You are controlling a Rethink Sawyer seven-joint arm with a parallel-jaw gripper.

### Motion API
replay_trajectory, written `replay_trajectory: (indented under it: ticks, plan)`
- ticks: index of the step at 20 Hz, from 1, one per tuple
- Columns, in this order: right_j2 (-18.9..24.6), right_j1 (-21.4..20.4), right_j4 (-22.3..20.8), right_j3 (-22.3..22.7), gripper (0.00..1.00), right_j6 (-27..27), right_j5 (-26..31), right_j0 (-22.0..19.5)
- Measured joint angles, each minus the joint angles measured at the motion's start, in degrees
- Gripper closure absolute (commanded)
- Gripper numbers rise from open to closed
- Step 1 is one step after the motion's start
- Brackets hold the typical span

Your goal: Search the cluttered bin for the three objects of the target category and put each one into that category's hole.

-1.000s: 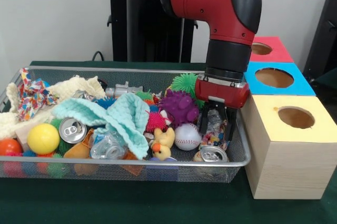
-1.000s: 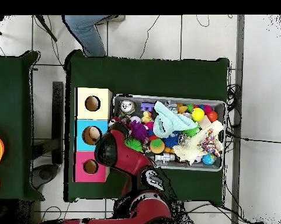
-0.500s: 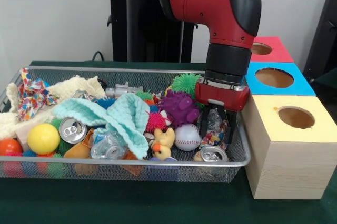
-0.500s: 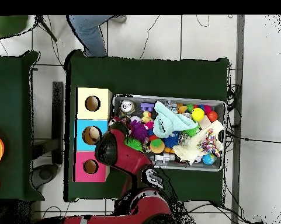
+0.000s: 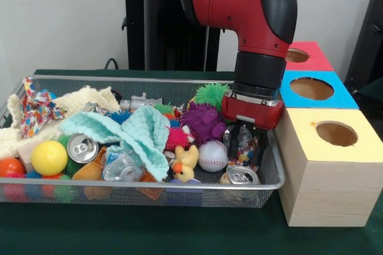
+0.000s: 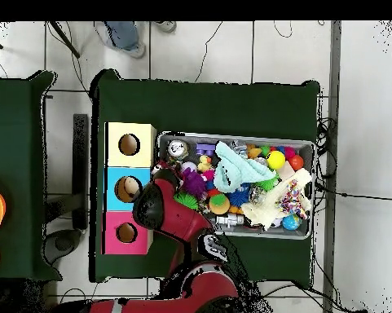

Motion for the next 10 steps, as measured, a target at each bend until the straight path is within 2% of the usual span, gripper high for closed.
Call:
replay_trajectory:
  ticks: [10]
  plan:
    - [-0.07,0.42,1.12,-0.22,1.0,0.0,-0.01,0.06]
